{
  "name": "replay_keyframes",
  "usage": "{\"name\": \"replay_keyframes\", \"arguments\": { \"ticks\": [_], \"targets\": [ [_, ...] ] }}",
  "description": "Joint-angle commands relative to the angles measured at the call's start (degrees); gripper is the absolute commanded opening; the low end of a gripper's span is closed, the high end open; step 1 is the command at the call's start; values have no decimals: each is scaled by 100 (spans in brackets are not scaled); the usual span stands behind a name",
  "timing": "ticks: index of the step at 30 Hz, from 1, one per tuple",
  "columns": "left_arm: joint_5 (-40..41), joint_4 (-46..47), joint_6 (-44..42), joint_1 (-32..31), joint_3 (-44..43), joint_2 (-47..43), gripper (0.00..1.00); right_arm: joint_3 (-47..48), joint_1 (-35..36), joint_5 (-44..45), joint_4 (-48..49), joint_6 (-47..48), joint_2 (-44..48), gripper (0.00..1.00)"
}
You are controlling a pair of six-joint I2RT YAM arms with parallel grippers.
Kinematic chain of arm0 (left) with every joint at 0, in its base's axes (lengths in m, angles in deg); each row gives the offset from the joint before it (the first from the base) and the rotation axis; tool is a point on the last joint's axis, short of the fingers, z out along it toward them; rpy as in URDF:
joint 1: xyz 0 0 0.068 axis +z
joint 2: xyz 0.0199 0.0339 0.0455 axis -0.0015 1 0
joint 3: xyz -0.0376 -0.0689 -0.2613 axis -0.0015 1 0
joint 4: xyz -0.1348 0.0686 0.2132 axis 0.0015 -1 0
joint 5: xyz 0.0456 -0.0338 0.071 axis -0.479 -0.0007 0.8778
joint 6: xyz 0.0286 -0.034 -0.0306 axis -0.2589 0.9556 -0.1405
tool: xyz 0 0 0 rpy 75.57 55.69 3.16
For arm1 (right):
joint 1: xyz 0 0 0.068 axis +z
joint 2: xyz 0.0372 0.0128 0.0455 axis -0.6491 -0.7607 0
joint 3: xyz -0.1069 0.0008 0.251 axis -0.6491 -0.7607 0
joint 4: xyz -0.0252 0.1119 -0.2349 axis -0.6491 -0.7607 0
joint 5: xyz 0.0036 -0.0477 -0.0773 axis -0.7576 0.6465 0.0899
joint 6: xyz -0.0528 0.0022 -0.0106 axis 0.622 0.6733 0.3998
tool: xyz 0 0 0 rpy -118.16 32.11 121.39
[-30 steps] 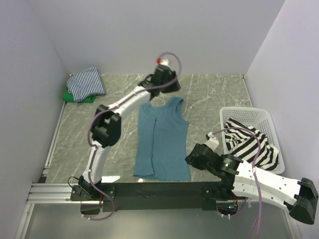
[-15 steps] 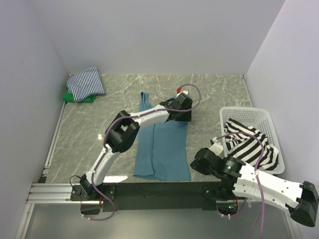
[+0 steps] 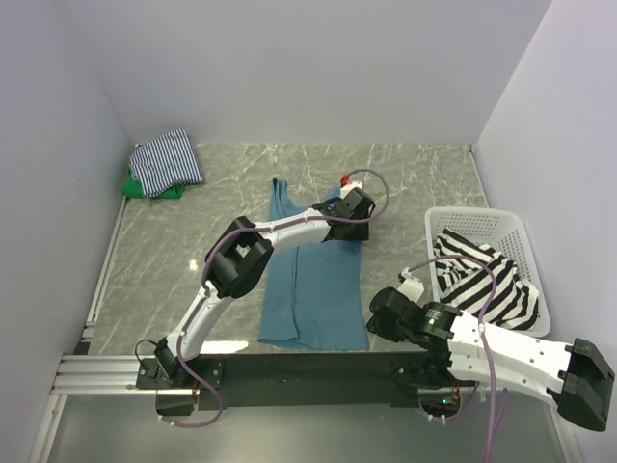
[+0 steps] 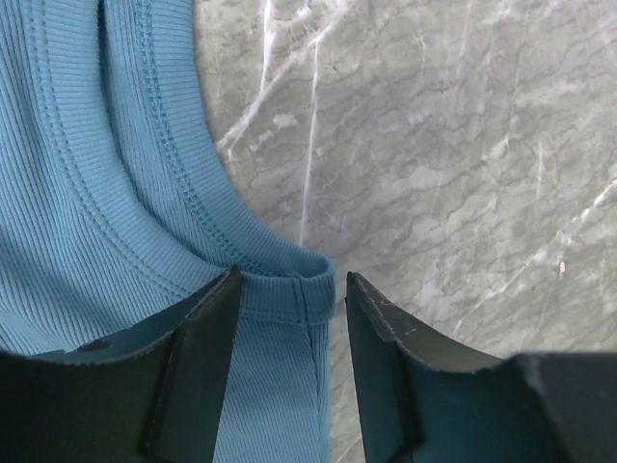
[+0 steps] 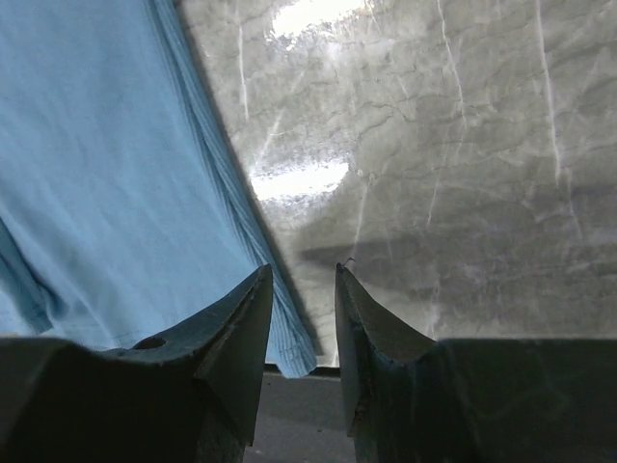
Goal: Fold and stack the tank tops
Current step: Fold the tank top
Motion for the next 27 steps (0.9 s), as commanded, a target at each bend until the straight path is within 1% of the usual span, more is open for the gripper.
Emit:
{"name": "replay_keyframes", "arguments": {
  "ticks": [1, 6, 11, 18, 20, 23, 25, 27],
  "targets": [
    [32, 190, 15, -56, 117, -416, 54, -105, 36, 1, 286, 96, -81, 40],
    [198, -74, -20, -179, -191, -328, 54, -105, 36, -17, 330, 149, -108, 40],
    [470, -82, 59, -259, -165, -372, 54, -105, 27, -17, 339, 158, -108, 41],
    [936, 129, 129, -302, 28, -688, 54, -140, 36, -17, 330, 141, -46, 41],
    [954, 102, 42, -285, -111, -627, 55, -140, 45, -25, 339, 132, -55, 41],
    [858, -231, 15, -232, -620, -320, 54, -96, 54, -25, 312, 141, -37, 41],
    [831, -329, 41, -241, -640, -328, 53, -79, 71, 1, 208, 132, 15, 41],
    [822, -311, 94, -258, -482, -433, 51, -70, 80, 1, 181, 123, 59, 41]
  ]
}}
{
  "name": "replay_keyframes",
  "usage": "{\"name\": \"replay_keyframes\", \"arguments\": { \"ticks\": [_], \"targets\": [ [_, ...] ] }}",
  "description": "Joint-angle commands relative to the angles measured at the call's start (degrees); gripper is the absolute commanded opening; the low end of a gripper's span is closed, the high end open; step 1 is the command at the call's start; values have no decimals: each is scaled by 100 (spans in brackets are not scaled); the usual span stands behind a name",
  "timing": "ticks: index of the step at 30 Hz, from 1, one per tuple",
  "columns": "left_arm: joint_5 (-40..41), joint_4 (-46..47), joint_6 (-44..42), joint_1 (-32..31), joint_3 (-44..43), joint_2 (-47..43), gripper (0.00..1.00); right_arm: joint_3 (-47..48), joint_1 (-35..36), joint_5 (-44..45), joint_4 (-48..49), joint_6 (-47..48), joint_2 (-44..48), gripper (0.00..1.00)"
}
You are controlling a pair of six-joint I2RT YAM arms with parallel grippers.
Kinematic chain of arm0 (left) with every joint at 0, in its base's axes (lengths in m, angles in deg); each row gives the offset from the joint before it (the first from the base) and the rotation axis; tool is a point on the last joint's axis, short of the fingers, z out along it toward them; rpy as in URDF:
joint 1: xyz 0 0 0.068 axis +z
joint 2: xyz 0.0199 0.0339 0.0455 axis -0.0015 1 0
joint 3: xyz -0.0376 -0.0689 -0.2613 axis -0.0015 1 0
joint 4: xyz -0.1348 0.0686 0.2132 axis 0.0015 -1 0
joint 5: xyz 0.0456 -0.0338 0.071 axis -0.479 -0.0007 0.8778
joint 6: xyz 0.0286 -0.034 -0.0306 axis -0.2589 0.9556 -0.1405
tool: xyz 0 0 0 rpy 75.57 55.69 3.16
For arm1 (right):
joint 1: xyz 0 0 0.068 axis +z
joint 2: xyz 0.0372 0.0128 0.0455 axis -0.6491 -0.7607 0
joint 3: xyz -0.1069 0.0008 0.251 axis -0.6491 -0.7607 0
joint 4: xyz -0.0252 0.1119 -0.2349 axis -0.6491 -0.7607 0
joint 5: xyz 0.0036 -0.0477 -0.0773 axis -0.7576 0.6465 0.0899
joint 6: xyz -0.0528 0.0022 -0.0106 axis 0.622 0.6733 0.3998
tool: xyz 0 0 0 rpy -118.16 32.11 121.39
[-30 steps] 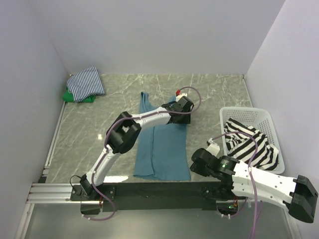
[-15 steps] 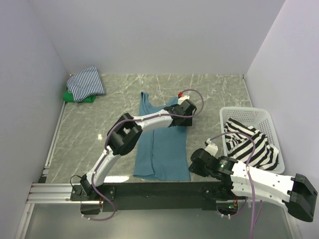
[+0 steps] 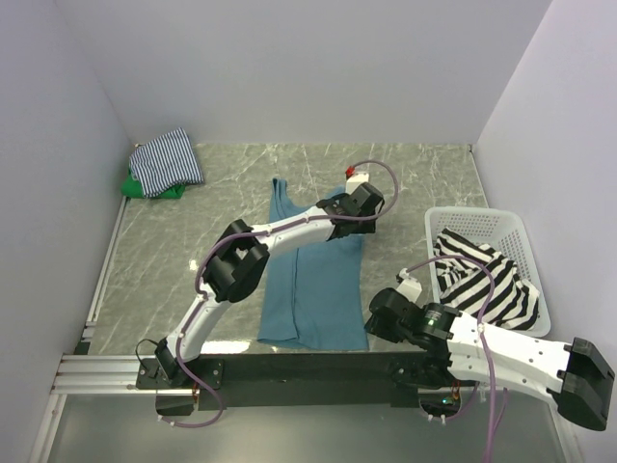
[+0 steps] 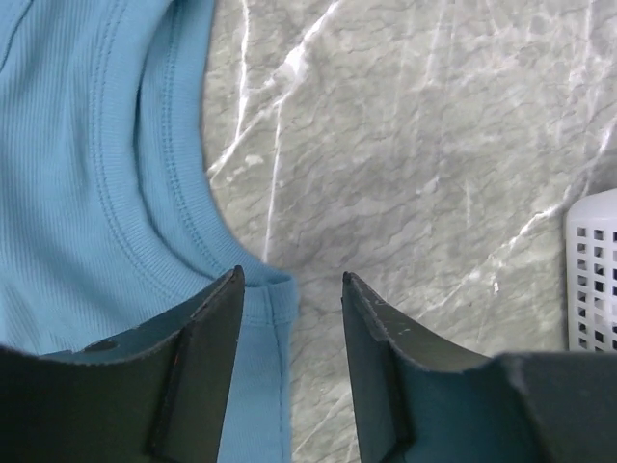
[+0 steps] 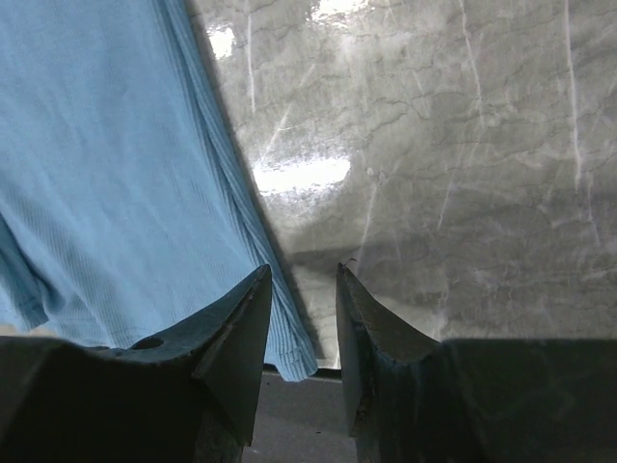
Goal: Fold and stack the tank tops
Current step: Fold the tank top
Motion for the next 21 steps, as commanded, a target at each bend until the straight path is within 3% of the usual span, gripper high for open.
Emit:
{"name": "replay_keyframes", "arguments": {
  "ticks": [1, 21],
  "targets": [
    [68, -186, 85, -27, -73, -265, 50, 50, 45, 110, -79, 12, 162, 41],
    [156, -591, 331, -194, -424, 385, 43, 94, 54, -4, 70, 152, 22, 42]
  ]
}}
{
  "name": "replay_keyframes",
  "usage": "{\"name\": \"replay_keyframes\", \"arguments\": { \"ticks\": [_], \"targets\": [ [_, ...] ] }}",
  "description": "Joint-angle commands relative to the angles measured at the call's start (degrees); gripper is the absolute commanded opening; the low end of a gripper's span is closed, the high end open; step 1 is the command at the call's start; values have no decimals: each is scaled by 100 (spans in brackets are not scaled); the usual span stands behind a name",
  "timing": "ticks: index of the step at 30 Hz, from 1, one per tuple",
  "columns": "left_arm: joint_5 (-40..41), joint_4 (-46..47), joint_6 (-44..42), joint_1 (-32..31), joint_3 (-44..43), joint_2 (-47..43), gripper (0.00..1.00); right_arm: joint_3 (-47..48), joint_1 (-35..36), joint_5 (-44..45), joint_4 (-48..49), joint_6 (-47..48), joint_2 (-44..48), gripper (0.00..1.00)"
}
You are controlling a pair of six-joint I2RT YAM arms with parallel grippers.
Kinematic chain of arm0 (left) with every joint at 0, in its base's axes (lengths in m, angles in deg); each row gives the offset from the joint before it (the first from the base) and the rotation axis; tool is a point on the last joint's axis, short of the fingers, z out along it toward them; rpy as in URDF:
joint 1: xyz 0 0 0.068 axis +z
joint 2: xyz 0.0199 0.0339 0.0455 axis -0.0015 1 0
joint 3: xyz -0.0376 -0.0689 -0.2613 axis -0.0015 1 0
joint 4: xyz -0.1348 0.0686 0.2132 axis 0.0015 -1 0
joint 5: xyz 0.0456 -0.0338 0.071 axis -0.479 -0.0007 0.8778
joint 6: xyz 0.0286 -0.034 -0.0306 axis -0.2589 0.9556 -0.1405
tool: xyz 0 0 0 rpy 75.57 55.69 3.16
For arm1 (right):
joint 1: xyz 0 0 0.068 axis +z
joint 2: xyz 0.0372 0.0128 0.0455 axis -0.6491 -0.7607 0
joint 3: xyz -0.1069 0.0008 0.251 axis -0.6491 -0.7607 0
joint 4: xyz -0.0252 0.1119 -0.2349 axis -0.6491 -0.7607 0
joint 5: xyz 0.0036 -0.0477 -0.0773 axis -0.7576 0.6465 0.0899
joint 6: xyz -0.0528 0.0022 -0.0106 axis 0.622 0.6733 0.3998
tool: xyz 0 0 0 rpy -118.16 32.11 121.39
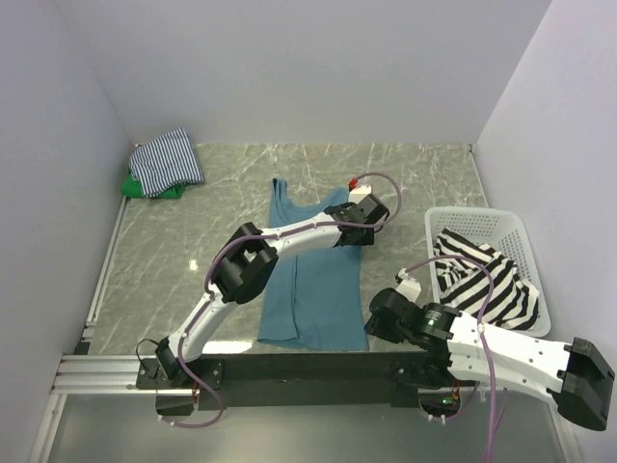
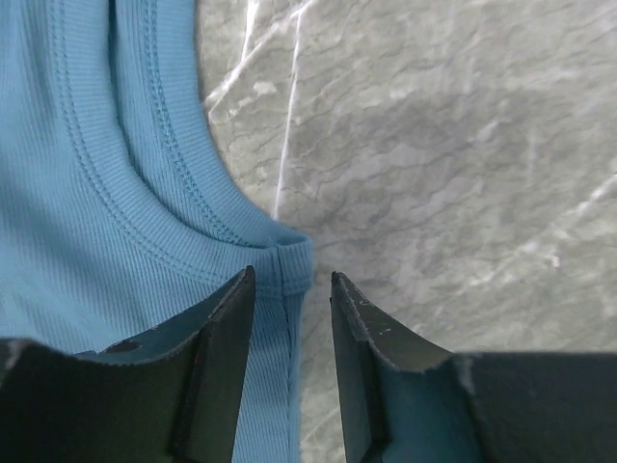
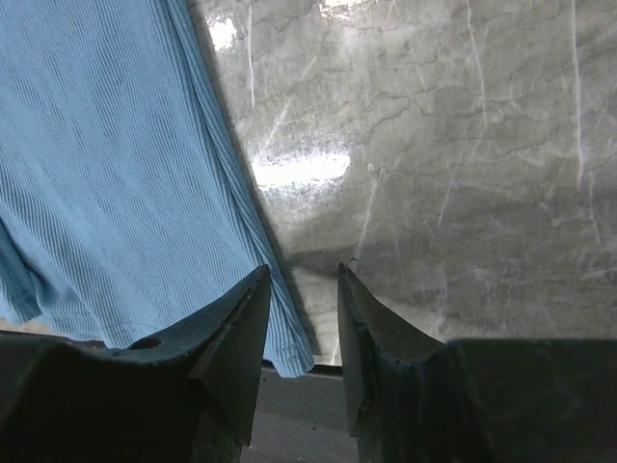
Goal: Fold and stack the tank tops
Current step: Fold the tank top
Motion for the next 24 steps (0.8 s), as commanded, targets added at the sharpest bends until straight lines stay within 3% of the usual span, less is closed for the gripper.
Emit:
{"name": "replay_keyframes", "arguments": {
  "ticks": [1, 8, 11, 17, 24],
  "targets": [
    [128, -97, 76, -24, -312, 125, 43, 103, 36, 57, 74, 71, 0, 42],
    [66, 26, 32, -15, -313, 178, 36, 103, 45, -30, 162, 133, -9, 43],
    [101, 35, 14, -15, -339, 178, 23, 77, 45, -109, 250, 168, -35, 42],
    [93, 157, -47, -15, -295, 116, 7, 7, 45, -338, 583, 326, 70, 43],
    [14, 281, -82, -15, -243, 72, 1, 15, 45, -461, 313, 397, 18, 43]
  ]
}}
